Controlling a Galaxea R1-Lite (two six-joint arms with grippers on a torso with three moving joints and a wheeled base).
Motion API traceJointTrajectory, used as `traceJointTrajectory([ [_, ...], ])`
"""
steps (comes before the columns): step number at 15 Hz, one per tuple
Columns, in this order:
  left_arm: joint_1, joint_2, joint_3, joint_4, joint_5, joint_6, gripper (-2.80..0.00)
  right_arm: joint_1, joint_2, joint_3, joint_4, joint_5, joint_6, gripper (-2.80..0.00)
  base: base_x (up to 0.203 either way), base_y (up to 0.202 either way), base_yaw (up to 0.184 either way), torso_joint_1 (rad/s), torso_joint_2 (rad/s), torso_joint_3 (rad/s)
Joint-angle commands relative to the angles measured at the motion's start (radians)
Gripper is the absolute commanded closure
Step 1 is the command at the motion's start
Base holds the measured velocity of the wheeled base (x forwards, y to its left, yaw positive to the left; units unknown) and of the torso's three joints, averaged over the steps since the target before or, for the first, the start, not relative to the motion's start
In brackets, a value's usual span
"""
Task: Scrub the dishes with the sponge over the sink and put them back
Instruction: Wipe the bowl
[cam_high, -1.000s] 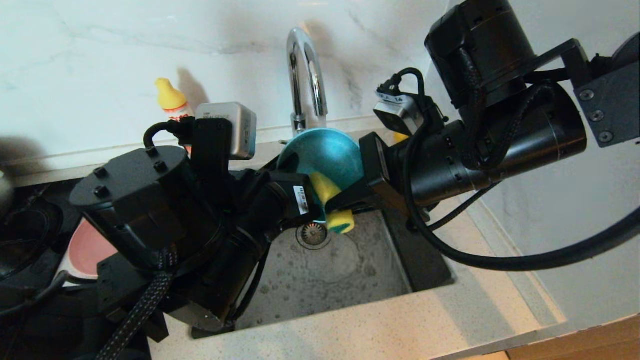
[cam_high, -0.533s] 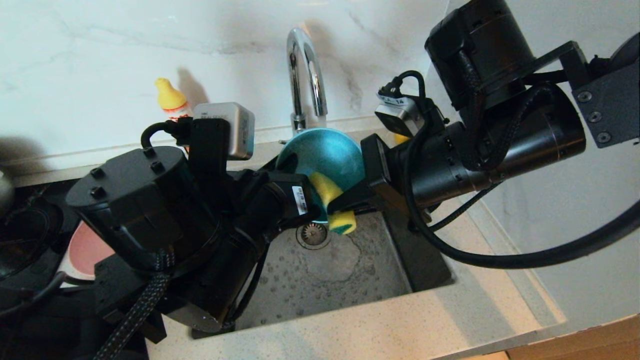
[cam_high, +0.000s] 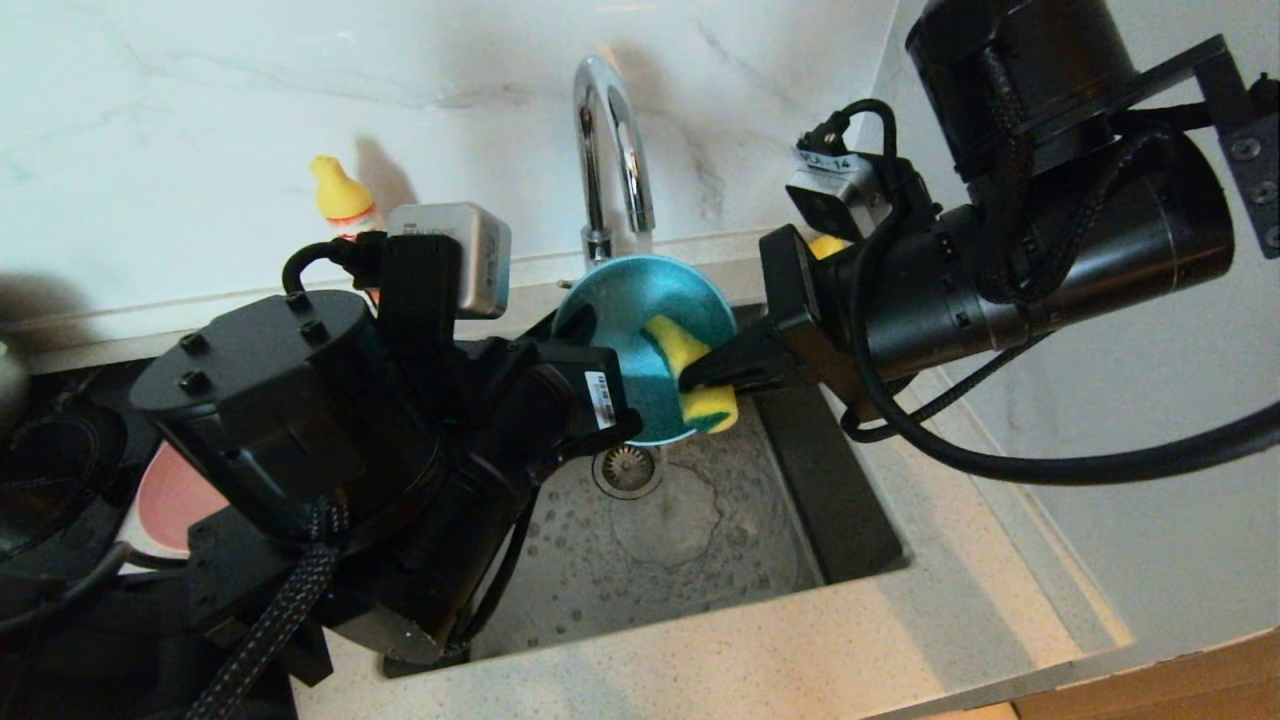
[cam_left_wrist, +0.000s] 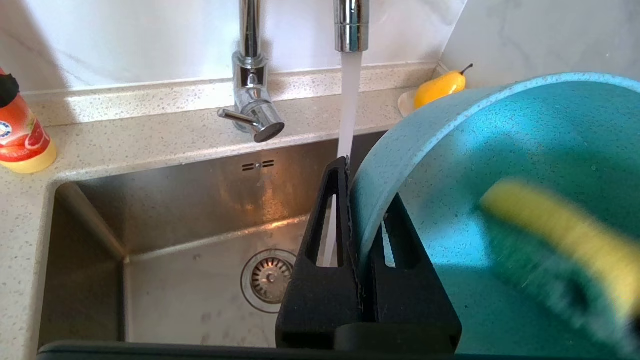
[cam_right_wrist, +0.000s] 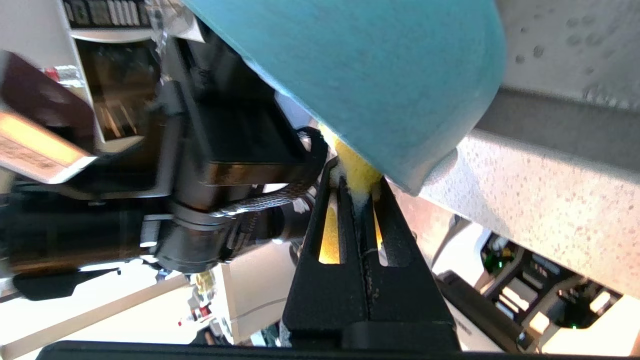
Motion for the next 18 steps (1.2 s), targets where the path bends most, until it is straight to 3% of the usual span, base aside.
traceJointTrajectory([
  [1, 0.0, 0.003, 0.001, -0.009, 0.004, 0.0, 0.0, -0.012, -0.017, -0.015, 0.006, 0.002, 0.002, 0.0, 0.0, 0.0, 0.0, 0.0, 0.0, 0.0],
  [12, 0.0, 0.006, 0.014, -0.007, 0.001, 0.001, 0.0, -0.023, -0.008, -0.045, -0.017, 0.004, -0.035, 0.0, 0.0, 0.0, 0.0, 0.0, 0.0, 0.0],
  [18, 0.0, 0.0, 0.038, -0.01, 0.004, 0.003, 0.0, 0.033, 0.018, -0.045, -0.031, 0.004, -0.037, 0.0, 0.0, 0.0, 0.0, 0.0, 0.0, 0.0],
])
